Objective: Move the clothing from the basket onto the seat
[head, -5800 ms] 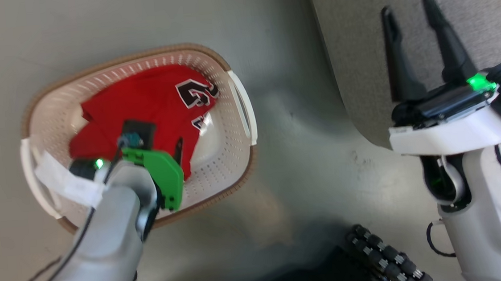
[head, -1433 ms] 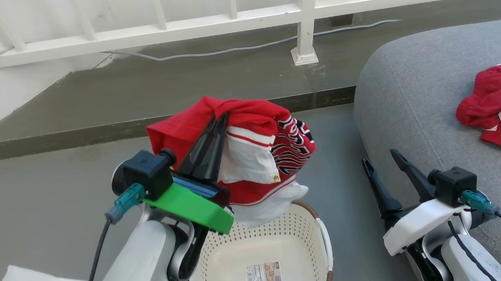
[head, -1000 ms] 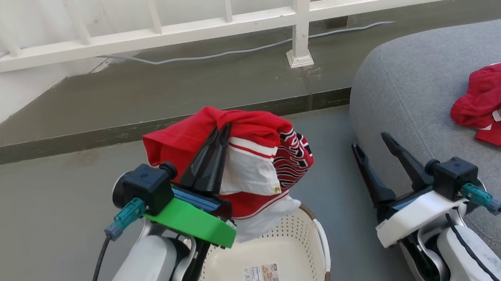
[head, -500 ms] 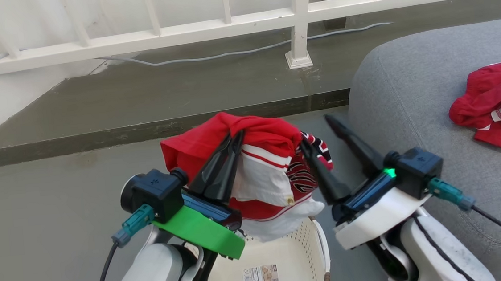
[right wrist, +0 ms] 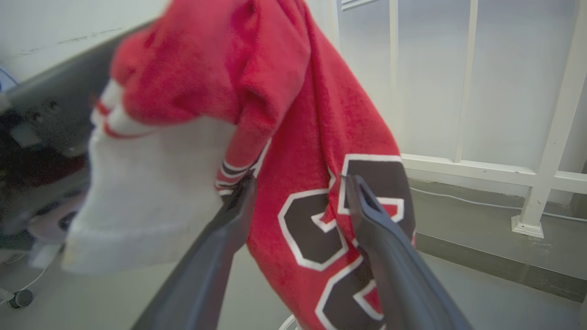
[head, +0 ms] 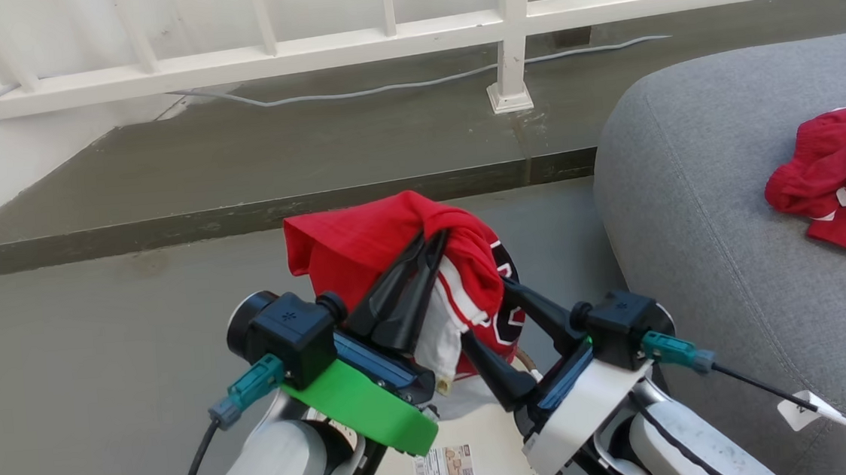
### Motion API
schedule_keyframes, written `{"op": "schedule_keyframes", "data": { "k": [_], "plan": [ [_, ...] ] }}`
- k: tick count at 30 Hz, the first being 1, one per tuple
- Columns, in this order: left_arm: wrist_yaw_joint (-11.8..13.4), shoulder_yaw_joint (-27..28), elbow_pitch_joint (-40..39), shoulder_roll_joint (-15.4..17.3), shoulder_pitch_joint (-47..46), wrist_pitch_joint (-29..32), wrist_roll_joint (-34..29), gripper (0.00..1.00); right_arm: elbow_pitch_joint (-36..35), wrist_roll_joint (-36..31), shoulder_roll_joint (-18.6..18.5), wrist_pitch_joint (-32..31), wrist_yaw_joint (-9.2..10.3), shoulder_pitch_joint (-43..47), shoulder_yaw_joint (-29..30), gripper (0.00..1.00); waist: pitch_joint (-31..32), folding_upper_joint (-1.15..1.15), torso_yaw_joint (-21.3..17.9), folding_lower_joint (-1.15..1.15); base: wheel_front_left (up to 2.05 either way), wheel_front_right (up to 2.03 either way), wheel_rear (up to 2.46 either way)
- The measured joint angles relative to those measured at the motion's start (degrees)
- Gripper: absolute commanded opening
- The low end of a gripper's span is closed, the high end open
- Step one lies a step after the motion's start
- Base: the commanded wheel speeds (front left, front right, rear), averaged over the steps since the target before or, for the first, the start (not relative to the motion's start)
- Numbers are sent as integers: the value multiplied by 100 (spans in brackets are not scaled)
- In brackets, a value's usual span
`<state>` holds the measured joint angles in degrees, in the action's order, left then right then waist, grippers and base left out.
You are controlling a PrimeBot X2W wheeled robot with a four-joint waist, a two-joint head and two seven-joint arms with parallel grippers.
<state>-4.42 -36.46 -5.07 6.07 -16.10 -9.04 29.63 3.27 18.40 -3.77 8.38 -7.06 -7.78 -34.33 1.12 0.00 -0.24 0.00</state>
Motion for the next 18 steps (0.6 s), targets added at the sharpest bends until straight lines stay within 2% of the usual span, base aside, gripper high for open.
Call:
{"op": "schedule_keyframes", "data": {
  "k": [12,13,14,15,16,18],
  "plan": [
    [-10,-190,-300,-11,4,127,2,0,536,260,8,-36,0,-287,-202,100,-32,0,31,0,0,0,0],
    [-10,-204,-308,-11,4,143,2,0,566,274,7,-35,0,-329,-210,60,-35,0,34,0,0,0,0],
    [-10,-215,-314,-11,4,145,2,0,594,291,8,-31,0,-365,-215,27,-38,0,37,0,0,0,0],
    [-10,-222,-319,-11,5,151,2,0,619,294,8,2,0,-385,-222,7,-41,0,40,0,0,0,0],
    [-10,-227,-323,-11,5,159,2,0,646,300,8,16,0,-396,-235,0,-44,0,44,0,0,0,0],
    [-10,-232,-336,-10,10,192,2,0,689,347,8,24,0,-427,-267,0,-49,0,50,0,0,0,0]
  ]
}}
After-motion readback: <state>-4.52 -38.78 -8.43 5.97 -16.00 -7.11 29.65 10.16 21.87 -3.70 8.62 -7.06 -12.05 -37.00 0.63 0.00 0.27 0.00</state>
